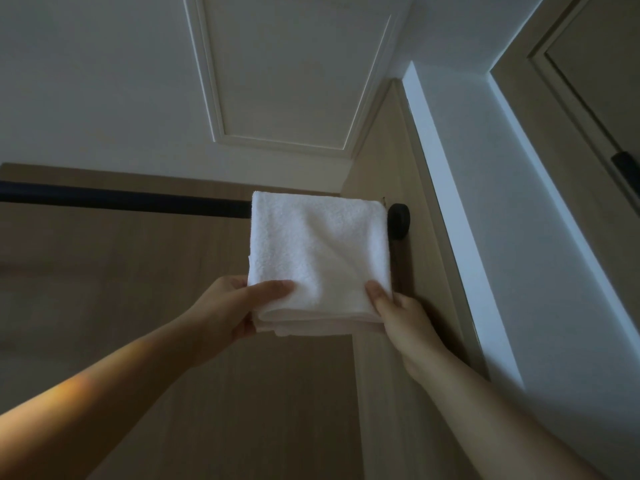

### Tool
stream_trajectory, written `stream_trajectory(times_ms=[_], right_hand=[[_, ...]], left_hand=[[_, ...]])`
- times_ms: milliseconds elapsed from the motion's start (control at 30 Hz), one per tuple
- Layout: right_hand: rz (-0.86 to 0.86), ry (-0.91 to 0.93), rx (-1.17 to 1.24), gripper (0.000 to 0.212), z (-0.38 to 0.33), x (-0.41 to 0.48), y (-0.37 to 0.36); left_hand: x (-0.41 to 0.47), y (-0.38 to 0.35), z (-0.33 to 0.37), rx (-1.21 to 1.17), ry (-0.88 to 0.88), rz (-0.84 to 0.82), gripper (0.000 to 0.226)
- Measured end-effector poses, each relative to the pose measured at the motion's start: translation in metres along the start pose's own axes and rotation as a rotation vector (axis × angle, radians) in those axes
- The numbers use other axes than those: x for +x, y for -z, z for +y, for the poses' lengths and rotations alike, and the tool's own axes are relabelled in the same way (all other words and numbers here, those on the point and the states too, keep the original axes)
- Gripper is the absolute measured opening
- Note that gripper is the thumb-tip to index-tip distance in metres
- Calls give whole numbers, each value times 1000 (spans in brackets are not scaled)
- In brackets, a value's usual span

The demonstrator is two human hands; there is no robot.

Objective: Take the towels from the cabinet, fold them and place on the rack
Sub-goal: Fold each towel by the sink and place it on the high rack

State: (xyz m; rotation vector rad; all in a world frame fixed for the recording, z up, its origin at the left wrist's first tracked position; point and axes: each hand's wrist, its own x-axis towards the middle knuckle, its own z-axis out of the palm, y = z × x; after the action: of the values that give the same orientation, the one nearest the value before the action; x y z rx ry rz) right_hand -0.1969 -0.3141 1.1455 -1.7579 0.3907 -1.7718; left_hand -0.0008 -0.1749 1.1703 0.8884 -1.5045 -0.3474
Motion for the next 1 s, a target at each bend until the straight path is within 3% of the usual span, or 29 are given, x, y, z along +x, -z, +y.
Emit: stream_trajectory(times_ms=[133,267,433,667,833,900,1000], right_hand=[[-122,-117,148,42,2,-4,5],[-73,-27,105,36,3,-11,5],[28,158,-77,63,4,-23,6],[47,85,6,46,2,-29,7],[104,108,-20,47,6,-29,1],[148,122,-47,37,10,-28,1],[188,119,-61,30,7,-31,0]], left_hand=[[3,3,-7,59,-28,50,56],[7,5,-18,238,-92,146,41],[5,5,-26,102,-111,128,45],[-4,8,-24,-70,-1,-35,36],[-5,3,-32,272,-113,255,32],[-4,2,-36,353,-136,314,30],[-2,4,-37,318,-139,367,50]])
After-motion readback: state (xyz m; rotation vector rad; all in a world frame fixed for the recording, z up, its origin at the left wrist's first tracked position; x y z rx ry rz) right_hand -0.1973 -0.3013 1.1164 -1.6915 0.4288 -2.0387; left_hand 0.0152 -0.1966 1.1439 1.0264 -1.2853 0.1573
